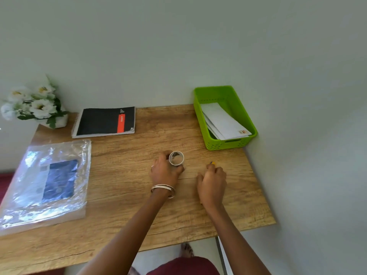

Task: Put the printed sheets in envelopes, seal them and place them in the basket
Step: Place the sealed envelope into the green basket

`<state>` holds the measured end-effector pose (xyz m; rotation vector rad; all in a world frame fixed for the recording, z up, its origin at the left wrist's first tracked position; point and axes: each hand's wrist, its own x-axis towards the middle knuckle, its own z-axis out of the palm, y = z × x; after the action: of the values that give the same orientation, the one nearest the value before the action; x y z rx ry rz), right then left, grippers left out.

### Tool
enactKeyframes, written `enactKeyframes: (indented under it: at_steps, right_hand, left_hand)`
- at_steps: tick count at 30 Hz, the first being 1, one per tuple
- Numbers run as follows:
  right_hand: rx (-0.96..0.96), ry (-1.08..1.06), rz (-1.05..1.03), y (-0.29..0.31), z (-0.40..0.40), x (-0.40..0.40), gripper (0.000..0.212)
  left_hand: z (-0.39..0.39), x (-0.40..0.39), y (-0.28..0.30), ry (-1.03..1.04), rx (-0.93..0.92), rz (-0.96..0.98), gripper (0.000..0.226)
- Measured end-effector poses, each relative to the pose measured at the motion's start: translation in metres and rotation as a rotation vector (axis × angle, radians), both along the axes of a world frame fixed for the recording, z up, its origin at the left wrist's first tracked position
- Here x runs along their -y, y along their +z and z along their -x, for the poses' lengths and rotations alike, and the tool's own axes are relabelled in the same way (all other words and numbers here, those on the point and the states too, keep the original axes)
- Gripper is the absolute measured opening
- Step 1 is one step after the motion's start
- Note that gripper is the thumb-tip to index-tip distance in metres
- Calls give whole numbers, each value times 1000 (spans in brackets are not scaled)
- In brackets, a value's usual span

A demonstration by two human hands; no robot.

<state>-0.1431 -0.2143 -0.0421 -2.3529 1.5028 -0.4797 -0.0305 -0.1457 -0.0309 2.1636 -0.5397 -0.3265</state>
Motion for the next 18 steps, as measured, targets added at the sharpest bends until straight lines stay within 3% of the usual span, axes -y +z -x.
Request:
enactKeyframes:
  at_steps: [2,6,18]
  right_hand:
    - [-31,-3,-18,-1,-10,-5,39]
    - [101,33,19,-9,-16,-10,36]
    - [225,228,107,29,-120,44,35]
  left_hand:
    - [-20,-7,1,48,-12,15,57]
    - [-47,-14,-1,101,-17,16,60]
    - [-106,31,10,32,36,-40,60]
